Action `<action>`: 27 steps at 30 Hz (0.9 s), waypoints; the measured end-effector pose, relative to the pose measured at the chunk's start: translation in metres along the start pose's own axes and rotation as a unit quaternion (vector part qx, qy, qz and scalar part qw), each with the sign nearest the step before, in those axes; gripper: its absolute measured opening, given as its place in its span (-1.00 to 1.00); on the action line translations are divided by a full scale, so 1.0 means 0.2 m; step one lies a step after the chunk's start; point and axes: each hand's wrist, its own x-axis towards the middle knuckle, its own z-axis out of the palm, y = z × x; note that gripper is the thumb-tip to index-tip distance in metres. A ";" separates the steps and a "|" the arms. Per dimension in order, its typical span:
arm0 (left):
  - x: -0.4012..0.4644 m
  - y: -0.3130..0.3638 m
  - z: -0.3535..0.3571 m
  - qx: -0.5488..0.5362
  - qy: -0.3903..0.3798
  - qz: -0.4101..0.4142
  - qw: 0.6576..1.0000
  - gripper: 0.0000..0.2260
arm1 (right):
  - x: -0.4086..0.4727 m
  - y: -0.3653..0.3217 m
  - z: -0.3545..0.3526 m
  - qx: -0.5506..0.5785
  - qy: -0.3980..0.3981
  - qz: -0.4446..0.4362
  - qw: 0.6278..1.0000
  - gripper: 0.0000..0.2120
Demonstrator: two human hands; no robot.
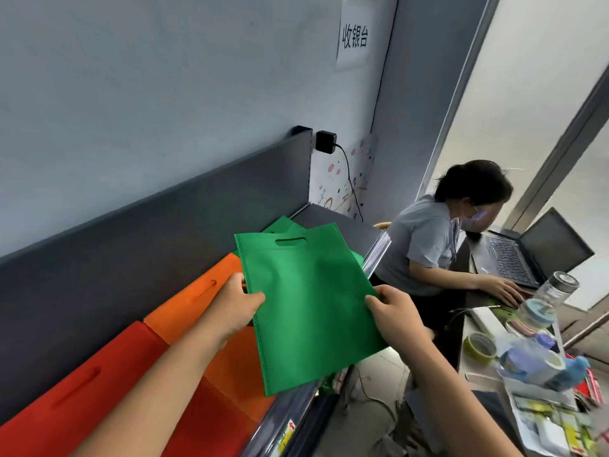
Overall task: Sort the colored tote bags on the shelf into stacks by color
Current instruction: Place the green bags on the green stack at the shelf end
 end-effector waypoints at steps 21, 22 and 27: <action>0.71 0.09 0.31 -0.008 0.069 -0.125 0.990 -0.45 | 1.44 -0.05 0.10 -0.129 -0.168 -0.092 0.973 -0.90; 0.73 0.09 0.33 0.013 0.057 -0.134 0.989 -0.52 | 1.48 -0.05 0.11 -0.141 -0.178 -0.096 0.969 -0.89; 0.79 0.08 0.37 0.088 0.022 -0.157 0.984 -0.75 | 1.64 0.02 0.19 -0.193 -0.213 -0.120 0.950 -0.86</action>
